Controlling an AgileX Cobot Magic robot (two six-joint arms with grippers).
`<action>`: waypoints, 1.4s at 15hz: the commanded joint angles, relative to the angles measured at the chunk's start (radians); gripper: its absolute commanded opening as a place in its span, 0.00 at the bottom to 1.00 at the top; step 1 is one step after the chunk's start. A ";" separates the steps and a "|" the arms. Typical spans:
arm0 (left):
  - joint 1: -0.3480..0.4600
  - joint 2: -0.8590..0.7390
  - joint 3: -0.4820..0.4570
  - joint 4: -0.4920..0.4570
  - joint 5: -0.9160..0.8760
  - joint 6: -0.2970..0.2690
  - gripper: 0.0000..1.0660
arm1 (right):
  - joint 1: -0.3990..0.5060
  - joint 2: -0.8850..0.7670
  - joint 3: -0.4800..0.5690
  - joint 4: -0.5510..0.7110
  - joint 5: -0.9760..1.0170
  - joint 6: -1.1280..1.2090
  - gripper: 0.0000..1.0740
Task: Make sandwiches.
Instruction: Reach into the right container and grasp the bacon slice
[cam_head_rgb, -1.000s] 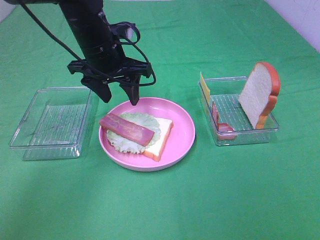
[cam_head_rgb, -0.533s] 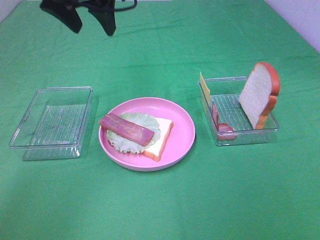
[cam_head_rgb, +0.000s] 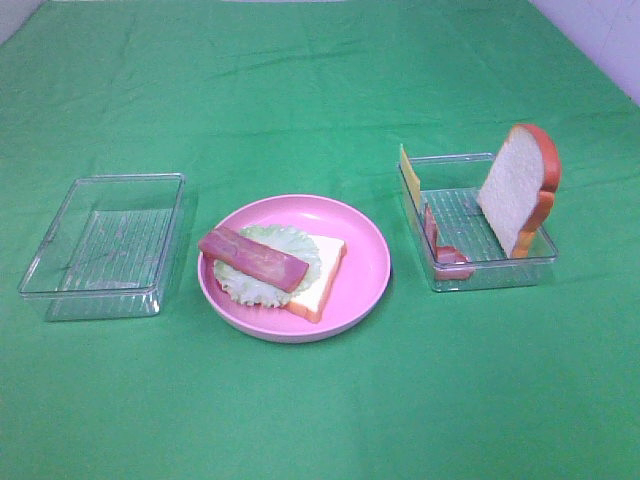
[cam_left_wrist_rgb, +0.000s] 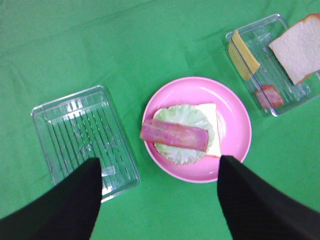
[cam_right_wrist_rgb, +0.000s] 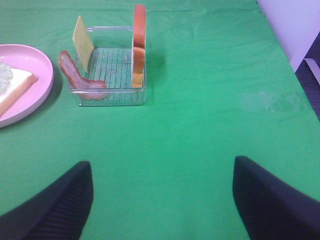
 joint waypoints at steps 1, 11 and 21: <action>-0.003 -0.114 0.147 0.013 0.076 0.004 0.60 | -0.004 -0.012 0.002 -0.001 -0.009 -0.008 0.69; -0.003 -0.618 0.798 0.013 0.008 0.013 0.60 | -0.004 -0.012 0.002 -0.001 -0.009 -0.008 0.69; -0.003 -1.338 1.046 0.013 0.003 0.143 0.60 | -0.004 0.007 -0.011 -0.001 -0.031 -0.007 0.69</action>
